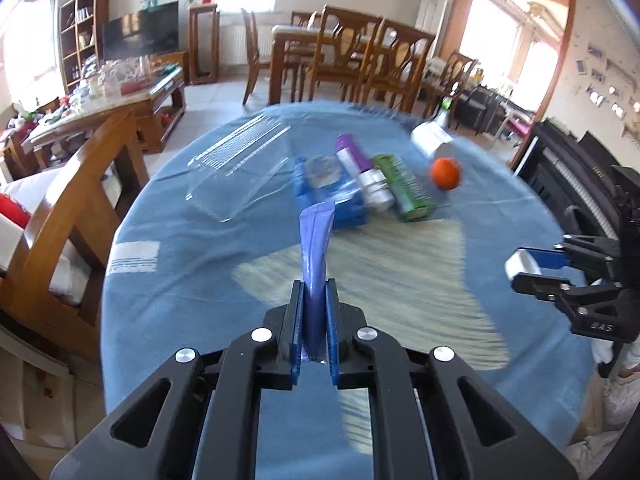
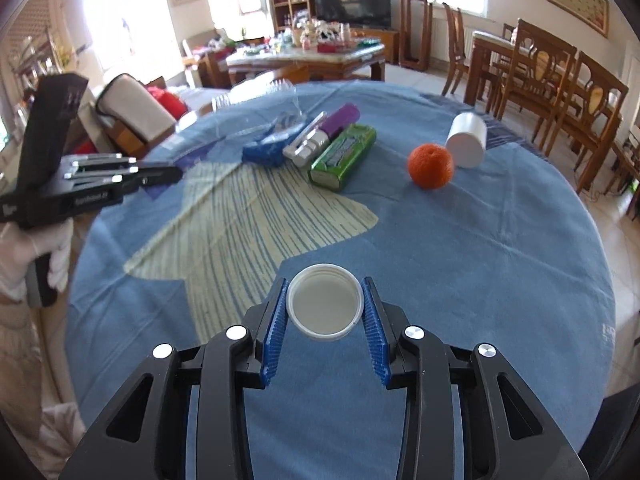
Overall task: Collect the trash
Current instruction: 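Carry the blue strip in the left tool while the right tool carries the lid to the bin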
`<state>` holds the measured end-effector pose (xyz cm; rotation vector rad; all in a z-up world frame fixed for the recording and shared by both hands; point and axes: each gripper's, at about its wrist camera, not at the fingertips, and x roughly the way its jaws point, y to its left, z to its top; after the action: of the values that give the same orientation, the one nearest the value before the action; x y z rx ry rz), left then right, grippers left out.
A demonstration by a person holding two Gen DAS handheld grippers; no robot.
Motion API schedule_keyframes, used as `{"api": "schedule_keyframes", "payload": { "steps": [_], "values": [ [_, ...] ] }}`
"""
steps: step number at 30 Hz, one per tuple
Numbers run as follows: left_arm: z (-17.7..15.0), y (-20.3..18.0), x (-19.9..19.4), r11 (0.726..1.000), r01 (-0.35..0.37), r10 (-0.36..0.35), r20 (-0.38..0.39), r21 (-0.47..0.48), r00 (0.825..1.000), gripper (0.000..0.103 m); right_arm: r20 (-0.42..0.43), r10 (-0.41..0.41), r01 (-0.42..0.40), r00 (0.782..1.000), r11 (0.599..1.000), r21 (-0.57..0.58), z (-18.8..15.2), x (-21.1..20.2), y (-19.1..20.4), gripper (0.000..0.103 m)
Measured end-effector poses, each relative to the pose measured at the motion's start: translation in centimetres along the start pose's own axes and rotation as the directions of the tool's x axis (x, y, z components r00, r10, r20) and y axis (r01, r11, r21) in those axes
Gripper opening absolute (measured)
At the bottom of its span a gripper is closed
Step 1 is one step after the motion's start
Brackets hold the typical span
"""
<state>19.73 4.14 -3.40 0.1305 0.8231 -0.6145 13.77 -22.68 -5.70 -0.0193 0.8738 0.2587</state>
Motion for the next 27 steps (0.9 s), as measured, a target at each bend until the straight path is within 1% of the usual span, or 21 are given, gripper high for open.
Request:
{"api": "schedule_keyframes", "payload": {
  "steps": [4, 6, 10, 18, 27],
  "values": [
    [-0.1, -3.1, -1.5, 0.999, 0.047, -0.047, 0.057, 0.008, 0.997, 0.011, 0.056, 0.023, -0.025, 0.998, 0.999, 0.029, -0.6, -2.6, -0.7, 0.036],
    [0.0, -4.8, -2.1, 0.997, 0.076, -0.077, 0.082, 0.015, 0.994, 0.011, 0.078, 0.021, -0.024, 0.997, 0.999, 0.041, -1.1, -3.9, -1.3, 0.036],
    [-0.2, -8.5, -2.4, 0.992, 0.123, -0.126, 0.105, 0.035, 0.986, 0.011, 0.117, 0.011, -0.019, 0.993, 0.997, 0.072, -2.6, -6.8, -2.8, 0.036],
    [0.2, -16.7, -1.1, 0.967, 0.231, -0.241, 0.09, 0.111, 0.966, 0.011, 0.171, -0.046, 0.017, 0.984, 0.985, 0.169, -6.6, -11.7, -7.5, 0.036],
    [1.0, -25.1, 1.3, 0.927, 0.315, -0.331, 0.047, 0.204, 0.942, 0.011, 0.204, -0.134, 0.066, 0.97, 0.948, 0.312, -12.4, -16.4, -13.8, 0.036]
  ]
}}
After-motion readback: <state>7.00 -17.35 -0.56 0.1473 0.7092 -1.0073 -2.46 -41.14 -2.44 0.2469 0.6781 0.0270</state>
